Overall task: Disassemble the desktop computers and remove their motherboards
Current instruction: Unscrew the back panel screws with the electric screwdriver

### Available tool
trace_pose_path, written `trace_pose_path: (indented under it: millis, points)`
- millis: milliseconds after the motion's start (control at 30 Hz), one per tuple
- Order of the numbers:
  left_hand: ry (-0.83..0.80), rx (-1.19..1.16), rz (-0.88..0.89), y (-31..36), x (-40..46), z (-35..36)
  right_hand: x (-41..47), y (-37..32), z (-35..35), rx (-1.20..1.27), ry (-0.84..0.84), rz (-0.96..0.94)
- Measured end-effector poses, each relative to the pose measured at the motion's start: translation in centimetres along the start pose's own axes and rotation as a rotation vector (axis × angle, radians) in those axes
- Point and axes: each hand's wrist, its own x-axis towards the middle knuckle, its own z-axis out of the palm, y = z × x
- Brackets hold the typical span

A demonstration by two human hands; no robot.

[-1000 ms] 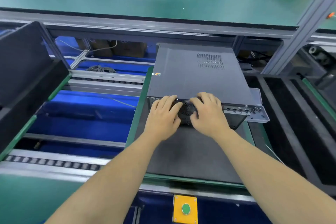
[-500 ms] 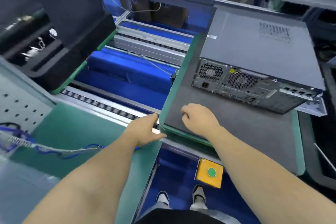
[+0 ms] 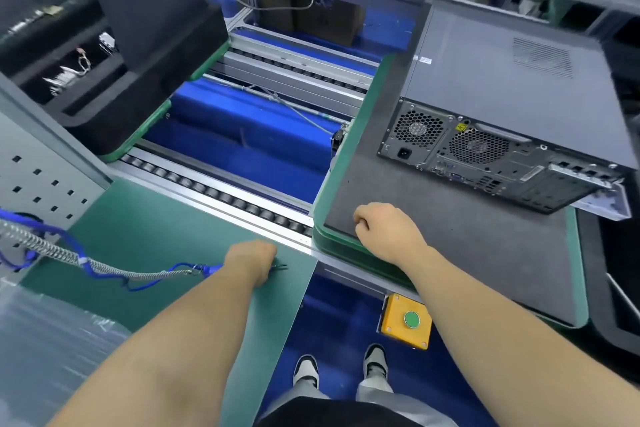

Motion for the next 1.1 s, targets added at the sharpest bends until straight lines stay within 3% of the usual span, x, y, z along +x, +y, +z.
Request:
trace_pose_path:
  millis: [133,267,467,567,733,833,967,1100]
  points:
    - [-0.211,-0.061,0.074,0.7,-0.1,-3.5,-0.2,0.1,0.1,0.009,-0.013,0.012]
    - [-0.441,-0.547,0.247,2.6,-0.7,-9.4,-0.2,0.0,-0.2,0.109,0.065,0.049]
    - [-0.222,-1.123,0.541,9.4,-1.7,-15.8,0.4,1.5,-3.4,0.674,0.401,0.302]
    - [-0.157,-1.29,0.609,12.9,-2.0,-17.0,0.1,3.2,-5.7,0.85,0.474,0.375]
    - [-0.023,-1.439,0.559,17.3,-1.3,-19.0,-2.7,5.7,-8.6,1.044,0.358,0.379]
    - [0.08,-1.605,0.463,19.1,-1.1,-19.8,-4.2,7.1,-9.2,1.099,0.177,0.324]
    - [0.18,-1.514,0.41,20.2,-0.5,-19.8,-5.0,7.6,-9.0,1.348,-0.013,0.219]
    - [0.179,-1.506,0.351,20.5,-0.2,-19.4,-4.8,7.6,-9.0,1.276,-0.013,0.207]
